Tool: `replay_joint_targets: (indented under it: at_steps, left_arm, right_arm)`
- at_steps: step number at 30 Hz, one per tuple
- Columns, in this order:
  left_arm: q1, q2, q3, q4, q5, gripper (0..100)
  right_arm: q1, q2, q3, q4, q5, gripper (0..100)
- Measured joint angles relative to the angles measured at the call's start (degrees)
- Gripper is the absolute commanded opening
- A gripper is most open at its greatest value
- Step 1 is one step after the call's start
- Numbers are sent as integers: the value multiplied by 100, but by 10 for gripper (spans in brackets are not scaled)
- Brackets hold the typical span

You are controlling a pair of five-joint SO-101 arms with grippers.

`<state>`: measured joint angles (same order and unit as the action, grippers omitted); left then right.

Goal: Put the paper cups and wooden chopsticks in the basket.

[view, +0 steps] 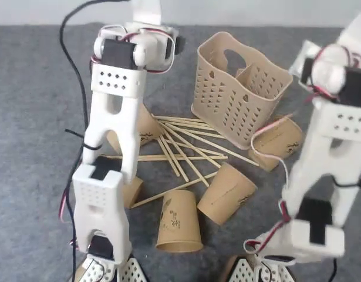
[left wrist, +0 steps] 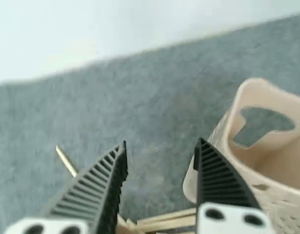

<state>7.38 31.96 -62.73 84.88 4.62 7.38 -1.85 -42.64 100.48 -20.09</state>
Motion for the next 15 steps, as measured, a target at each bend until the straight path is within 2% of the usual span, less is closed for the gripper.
replay_joint_targets:
  at_steps: [3, 6, 11, 15]
  left_arm:
    - [105, 299, -809, 70, 9, 214]
    - [308, 563, -1284, 70, 0, 214]
    - [554, 1011, -1389, -308, 0, 214]
    - [580, 1284, -1389, -738, -26, 214]
  right_arm:
    - [53, -554, 870, 0, -202, 169]
    - [9, -791, 1635, 0, -422, 167]
    - [-193, -826, 2593, -360, -659, 164]
    - [-299, -835, 2769, -651, -870, 163]
